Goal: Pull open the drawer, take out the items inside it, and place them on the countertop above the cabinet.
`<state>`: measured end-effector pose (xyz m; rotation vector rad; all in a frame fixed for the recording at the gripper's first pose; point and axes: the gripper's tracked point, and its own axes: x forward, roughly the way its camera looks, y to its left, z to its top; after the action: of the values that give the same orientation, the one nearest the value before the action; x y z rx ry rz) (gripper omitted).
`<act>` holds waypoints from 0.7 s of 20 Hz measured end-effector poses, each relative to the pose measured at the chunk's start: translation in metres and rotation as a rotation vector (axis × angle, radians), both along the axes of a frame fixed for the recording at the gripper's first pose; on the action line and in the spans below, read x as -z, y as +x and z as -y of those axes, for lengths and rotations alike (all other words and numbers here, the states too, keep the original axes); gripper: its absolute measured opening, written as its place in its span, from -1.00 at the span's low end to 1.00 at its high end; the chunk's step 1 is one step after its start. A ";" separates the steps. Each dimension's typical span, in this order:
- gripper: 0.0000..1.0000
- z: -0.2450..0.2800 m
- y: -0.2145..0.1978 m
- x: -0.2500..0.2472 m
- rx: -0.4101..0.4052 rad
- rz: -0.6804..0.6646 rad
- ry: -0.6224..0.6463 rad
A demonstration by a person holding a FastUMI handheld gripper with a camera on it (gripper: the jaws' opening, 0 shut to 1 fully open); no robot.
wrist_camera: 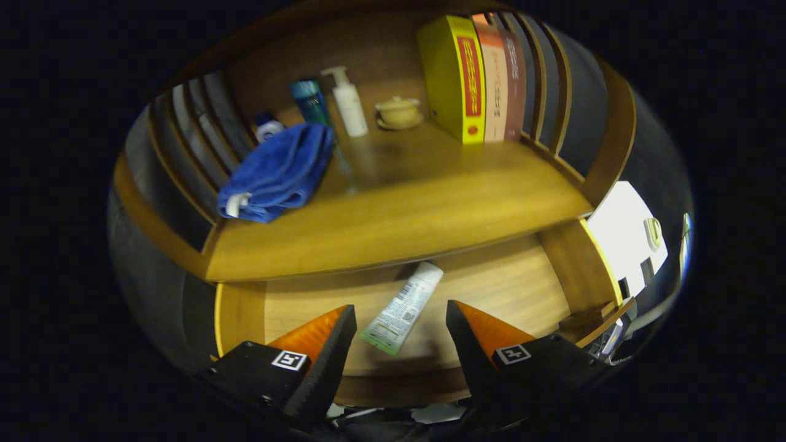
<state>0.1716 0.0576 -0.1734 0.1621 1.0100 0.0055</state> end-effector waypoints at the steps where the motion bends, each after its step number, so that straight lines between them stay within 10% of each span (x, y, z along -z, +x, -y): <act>1: 0.91 -0.002 0.003 0.008 0.011 -0.027 -0.010; 14: 0.87 -0.012 0.014 0.081 0.088 -0.248 -0.018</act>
<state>0.1858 0.0699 -0.2548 0.1938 1.2492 -0.1057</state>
